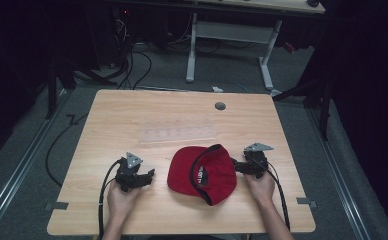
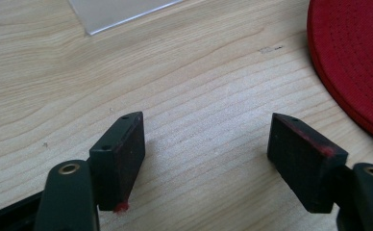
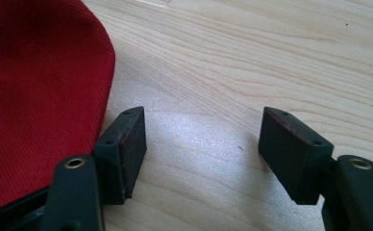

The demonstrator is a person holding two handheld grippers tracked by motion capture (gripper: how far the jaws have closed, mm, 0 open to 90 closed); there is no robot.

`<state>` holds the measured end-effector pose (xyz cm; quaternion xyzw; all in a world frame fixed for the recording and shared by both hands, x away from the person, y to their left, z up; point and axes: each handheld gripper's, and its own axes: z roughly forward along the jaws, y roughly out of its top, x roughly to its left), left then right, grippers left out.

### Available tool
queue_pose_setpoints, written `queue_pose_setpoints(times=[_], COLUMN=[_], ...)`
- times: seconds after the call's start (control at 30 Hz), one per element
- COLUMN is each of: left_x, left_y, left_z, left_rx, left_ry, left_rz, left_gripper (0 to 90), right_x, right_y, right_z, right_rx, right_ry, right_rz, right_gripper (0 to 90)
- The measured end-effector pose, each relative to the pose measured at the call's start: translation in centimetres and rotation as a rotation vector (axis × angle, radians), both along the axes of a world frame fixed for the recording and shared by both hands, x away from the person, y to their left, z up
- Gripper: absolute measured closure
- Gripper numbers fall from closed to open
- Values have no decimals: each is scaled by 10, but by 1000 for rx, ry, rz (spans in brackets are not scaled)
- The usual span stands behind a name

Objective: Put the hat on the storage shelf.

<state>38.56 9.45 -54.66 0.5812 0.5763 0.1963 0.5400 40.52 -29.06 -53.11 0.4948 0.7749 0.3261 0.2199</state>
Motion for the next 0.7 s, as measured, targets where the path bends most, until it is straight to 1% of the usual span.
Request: queue_pose_setpoints(times=[0.5, 0.57, 0.7], left_x=[0, 0, 0], left_y=[-1, -1, -1], left_z=[0, 0, 0], left_rx=[-1, -3, -2], left_ry=[1, 3, 3], left_rz=[1, 1, 0], left_gripper=[279, 278, 277], right_x=[0, 0, 0], right_y=[0, 0, -1], right_z=[0, 0, 0], right_rx=[1, 2, 10], right_ry=[2, -1, 1], right_rz=[0, -7, -9], right_gripper=[340, 360, 366])
